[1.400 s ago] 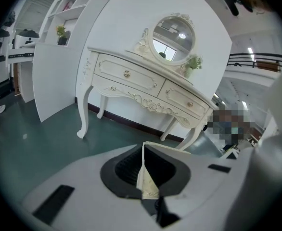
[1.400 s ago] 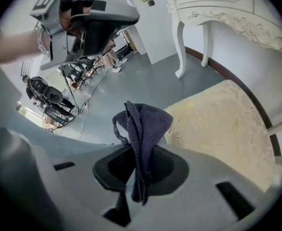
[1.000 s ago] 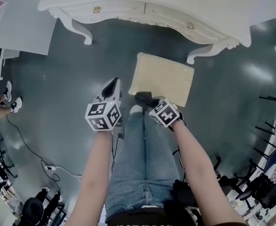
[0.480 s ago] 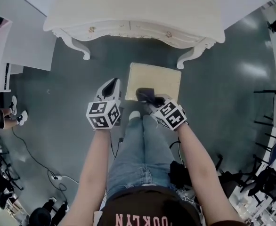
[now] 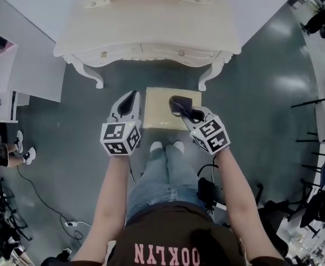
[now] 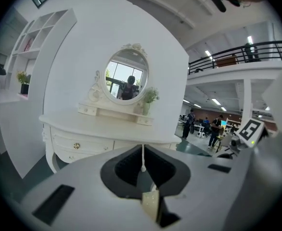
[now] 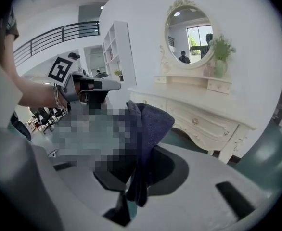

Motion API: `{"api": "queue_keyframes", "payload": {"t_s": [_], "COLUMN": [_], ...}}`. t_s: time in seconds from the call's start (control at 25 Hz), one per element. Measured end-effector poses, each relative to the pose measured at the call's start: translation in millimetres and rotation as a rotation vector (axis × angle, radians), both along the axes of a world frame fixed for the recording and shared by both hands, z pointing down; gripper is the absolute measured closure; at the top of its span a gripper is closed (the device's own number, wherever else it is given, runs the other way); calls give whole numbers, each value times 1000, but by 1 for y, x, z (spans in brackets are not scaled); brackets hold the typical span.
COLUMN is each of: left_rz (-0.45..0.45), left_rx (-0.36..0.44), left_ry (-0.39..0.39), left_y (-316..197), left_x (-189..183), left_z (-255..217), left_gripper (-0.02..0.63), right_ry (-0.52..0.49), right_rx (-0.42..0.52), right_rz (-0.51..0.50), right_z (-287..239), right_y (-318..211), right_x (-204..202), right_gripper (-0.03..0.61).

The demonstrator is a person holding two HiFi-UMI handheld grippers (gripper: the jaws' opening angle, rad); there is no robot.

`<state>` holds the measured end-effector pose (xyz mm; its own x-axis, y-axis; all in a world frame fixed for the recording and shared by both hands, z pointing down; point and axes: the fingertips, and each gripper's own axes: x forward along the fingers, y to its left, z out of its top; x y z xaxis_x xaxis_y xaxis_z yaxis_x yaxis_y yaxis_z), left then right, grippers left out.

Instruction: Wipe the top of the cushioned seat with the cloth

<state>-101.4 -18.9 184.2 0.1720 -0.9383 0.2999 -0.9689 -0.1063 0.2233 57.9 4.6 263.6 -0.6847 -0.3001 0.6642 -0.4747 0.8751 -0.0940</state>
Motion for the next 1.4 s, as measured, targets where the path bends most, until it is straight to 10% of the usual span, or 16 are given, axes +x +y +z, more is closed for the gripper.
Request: {"api": "queue_keyframes", "payload": {"t_s": [0.96,1.4], "left_rz": [32,55], "left_rx": [392,421], "left_ry": [-167,-157], "left_y": [-3,-15], "left_x": [28,41], "left_z": [-186,-197], "left_gripper": [600,600], "right_ry": [-378,-436], "right_rx": [540,586], "right_rz": [360,439], "right_z": [-238,-253], "right_y": [-44,-49], "right_x": [84,97], "right_gripper": [535,535]}}
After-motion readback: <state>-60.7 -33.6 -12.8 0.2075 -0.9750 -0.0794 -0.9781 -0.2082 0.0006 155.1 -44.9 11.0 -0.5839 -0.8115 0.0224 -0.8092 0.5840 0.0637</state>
